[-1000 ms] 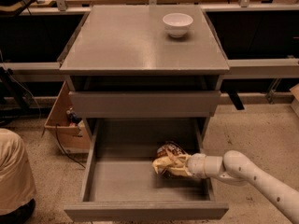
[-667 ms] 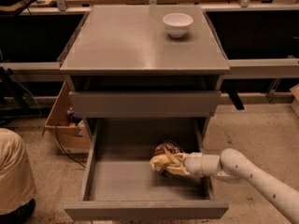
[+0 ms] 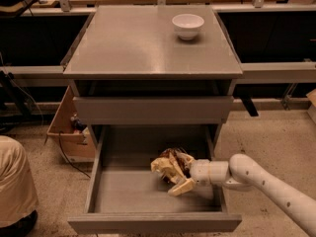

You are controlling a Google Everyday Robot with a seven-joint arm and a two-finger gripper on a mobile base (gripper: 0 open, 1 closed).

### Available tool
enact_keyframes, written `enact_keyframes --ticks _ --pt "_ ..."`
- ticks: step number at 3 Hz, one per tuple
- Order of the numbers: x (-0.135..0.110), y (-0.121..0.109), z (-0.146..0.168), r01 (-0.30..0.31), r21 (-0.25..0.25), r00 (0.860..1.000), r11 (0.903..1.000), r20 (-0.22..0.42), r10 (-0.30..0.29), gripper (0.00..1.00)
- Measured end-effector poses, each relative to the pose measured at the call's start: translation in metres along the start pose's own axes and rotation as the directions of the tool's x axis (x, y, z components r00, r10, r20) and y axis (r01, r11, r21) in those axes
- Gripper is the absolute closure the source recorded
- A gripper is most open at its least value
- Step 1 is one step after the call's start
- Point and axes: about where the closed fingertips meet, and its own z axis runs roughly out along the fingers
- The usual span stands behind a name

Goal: Place brown chip bag into middle drawer

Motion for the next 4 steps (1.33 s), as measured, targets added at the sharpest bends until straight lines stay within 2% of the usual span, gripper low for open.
enact_keyframes --ticks 1,2,3,4 --pt "-0.029 0.020 -0.010 -0.022 -0.030 0.999 0.9993 0.025 0.023 0.00" --pt "-0.055 0.038 -0.035 -0.039 -0.039 0.999 0.9985 0.031 0.041 0.00" --pt "-0.066 0.041 -0.073 -0.026 -0.019 1.000 0.9995 0.016 0.026 0.00" --pt "-0.082 0.034 -0.136 0.033 0.031 0.999 0.9990 -0.032 -0.032 0.00"
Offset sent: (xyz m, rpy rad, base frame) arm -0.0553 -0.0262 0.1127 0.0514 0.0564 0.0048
